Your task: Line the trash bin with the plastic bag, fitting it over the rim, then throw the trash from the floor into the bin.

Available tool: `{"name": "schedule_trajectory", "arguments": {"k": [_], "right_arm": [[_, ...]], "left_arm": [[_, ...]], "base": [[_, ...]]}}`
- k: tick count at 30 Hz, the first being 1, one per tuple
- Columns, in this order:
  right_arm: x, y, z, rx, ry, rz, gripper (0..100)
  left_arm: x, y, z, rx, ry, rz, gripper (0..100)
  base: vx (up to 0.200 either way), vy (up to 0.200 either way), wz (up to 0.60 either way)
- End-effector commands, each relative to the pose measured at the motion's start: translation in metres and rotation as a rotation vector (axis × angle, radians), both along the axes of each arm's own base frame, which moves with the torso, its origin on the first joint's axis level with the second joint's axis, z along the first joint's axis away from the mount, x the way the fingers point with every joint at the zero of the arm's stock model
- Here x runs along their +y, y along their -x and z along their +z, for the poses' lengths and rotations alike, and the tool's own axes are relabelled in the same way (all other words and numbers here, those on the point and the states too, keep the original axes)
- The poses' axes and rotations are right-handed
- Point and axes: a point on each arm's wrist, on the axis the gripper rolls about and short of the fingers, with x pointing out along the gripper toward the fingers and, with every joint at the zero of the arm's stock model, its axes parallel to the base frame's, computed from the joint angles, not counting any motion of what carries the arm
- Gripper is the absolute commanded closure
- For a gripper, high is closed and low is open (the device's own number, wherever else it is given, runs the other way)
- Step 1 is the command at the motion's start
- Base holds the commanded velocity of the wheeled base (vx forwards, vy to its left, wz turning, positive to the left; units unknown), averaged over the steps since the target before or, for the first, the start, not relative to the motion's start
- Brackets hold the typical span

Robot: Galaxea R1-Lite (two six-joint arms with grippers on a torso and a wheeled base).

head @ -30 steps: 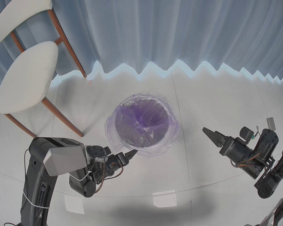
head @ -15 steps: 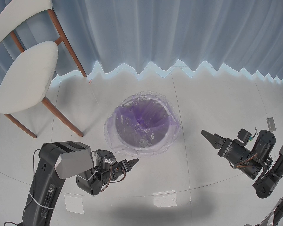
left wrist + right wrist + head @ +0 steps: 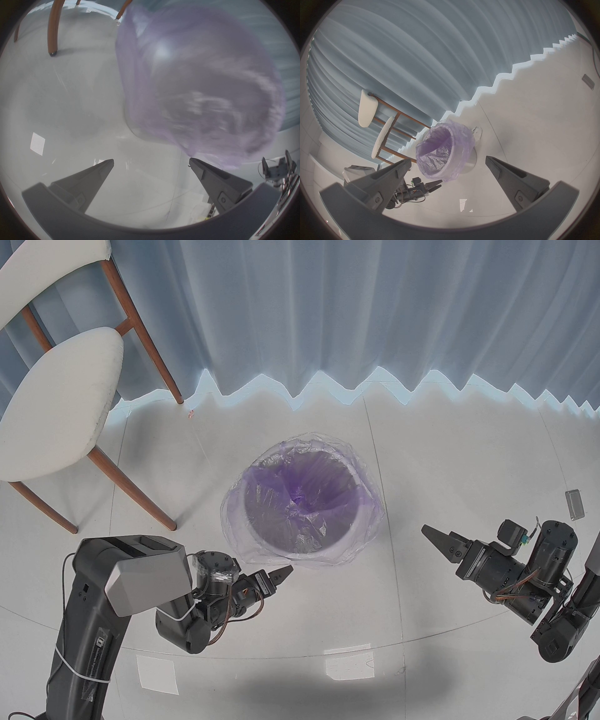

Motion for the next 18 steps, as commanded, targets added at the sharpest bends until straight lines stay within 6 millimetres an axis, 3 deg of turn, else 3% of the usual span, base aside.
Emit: {"name": "schedule_trajectory", "arguments": {"k": [1, 7, 10, 11, 12, 13, 15, 18], "right_arm": [[0.015, 0.009, -0.008, 0.032, 0.004, 0.064, 0], [0.04, 0.02, -0.005, 0.019, -0.003, 0.117, 0], [0.044, 0.022, -0.007, 0.028, -0.001, 0.123, 0], [0.046, 0.023, -0.008, 0.041, -0.012, 0.13, 0], [0.046, 0.023, -0.008, 0.041, -0.012, 0.13, 0], [0.05, 0.021, -0.011, 0.07, -0.04, 0.136, 0], [0.056, 0.013, -0.019, 0.101, -0.047, 0.138, 0], [0.069, 0.004, -0.034, 0.124, -0.029, 0.149, 0]], "left_arm": [[0.039, 0.074, 0.078, -0.177, -0.053, -0.093, 0], [0.064, 0.121, 0.18, -0.401, 0.083, -0.179, 0], [0.073, 0.142, 0.214, -0.502, 0.132, -0.208, 0], [0.079, 0.152, 0.233, -0.579, 0.149, -0.214, 0], [0.079, 0.152, 0.233, -0.579, 0.149, -0.214, 0], [0.091, 0.164, 0.265, -0.716, 0.165, -0.209, 0], [0.1, 0.171, 0.295, -0.852, 0.171, -0.204, 0], [0.104, 0.176, 0.312, -0.917, 0.169, -0.202, 0]], "base": [[0.0, 0.0, 0.0], [0.0, 0.0, 0.0], [0.0, 0.0, 0.0], [0.0, 0.0, 0.0], [0.0, 0.0, 0.0], [0.0, 0.0, 0.0], [0.0, 0.0, 0.0], [0.0, 0.0, 0.0]]}}
